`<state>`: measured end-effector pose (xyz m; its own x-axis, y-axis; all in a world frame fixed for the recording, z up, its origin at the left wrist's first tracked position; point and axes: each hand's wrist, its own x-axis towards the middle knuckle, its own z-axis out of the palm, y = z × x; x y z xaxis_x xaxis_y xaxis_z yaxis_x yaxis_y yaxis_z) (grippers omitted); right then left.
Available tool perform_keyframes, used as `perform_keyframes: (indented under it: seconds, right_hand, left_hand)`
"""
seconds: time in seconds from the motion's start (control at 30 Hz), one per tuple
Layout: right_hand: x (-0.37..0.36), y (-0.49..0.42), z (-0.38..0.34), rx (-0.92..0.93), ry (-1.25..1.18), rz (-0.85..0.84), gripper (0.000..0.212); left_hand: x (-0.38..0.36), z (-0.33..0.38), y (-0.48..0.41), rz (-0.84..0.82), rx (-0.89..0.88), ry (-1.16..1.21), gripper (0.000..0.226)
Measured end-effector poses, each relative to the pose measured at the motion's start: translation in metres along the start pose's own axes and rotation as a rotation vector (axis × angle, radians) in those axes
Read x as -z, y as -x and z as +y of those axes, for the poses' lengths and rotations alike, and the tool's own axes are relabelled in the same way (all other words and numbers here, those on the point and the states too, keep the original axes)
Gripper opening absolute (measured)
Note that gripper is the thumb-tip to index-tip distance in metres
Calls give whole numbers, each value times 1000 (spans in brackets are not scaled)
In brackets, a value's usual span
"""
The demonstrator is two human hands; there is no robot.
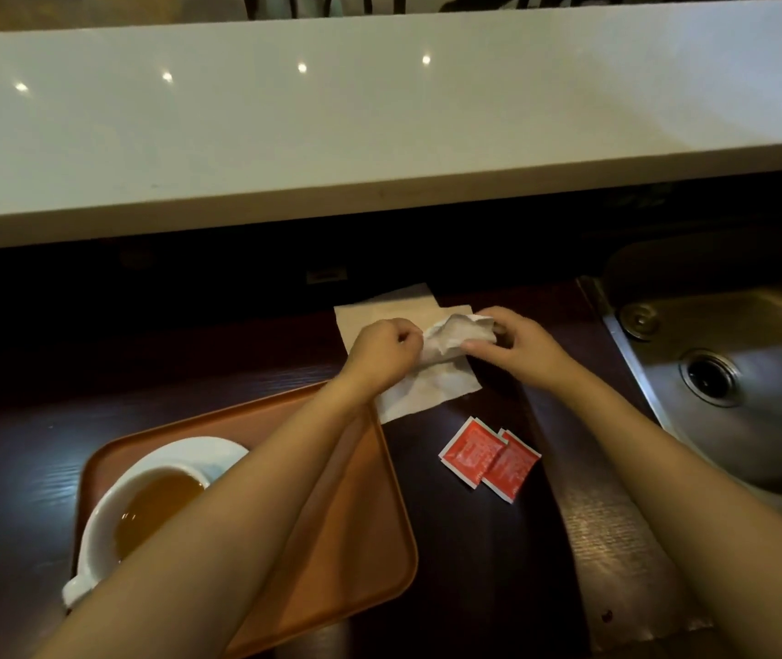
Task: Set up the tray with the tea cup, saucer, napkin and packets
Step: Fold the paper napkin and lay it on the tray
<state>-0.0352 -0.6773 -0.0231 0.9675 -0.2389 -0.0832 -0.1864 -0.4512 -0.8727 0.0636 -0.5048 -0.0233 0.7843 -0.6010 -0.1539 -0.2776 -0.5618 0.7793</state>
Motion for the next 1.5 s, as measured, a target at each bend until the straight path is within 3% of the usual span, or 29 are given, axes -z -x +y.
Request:
perform_keyframes:
  seconds: [0.1,0.17,0.27,0.3,0.37,0.43,0.63,0.73,0.8,0.87,0.97,1.13,1.23,1.33,1.5]
  right_hand:
    - [-2,-11,3,-76,-54,69,23]
    - [-8,-21,3,-172,-96,129,22]
    - [-16,-33,4,-240,67,176,25]
    - [-19,-35,5,-248,124,178,25]
    - [-22,-35,7,-261,190,161,26]
    - [-22,-34,10,-271,203,154,28]
    - [-9,-19,18,-253,80,197,43]
    - [-1,-5,18,-62,262,53,54]
    - [-1,1,16,9,383,-45,43]
    - [-4,2,16,31,441,-32,21]
    - [-5,0,13,41,258,85,9]
    - [1,-4,-4,-16,-155,52,12]
    - [3,-3,-15,-38,-292,67,10]
    - [1,2,-26,-61,-325,11,8]
    - [-30,5,-49,-139,-238,-46,4]
  left_hand:
    - [7,2,-7,0,91,155,22]
    - [7,1,-6,175,131,149,24]
    - [2,-1,3,464,-82,-167,30]
    - [-2,-3,6,442,-201,-278,32]
    - [-14,-7,11,230,-351,-412,35]
    - [-25,-15,11,52,-333,-486,40]
    - [-32,-20,6,59,-232,-464,34]
    - [-31,-16,4,61,-193,-401,25]
    - [-29,-13,3,48,-173,-376,20]
    - [-29,-11,3,43,-166,-352,15]
    - [-26,-7,9,19,-194,-269,16]
    - [-7,3,23,36,-148,-124,22]
    - [4,11,38,68,-12,170,17]
    - [12,18,62,80,180,514,13]
    - [16,4,109,114,221,548,13]
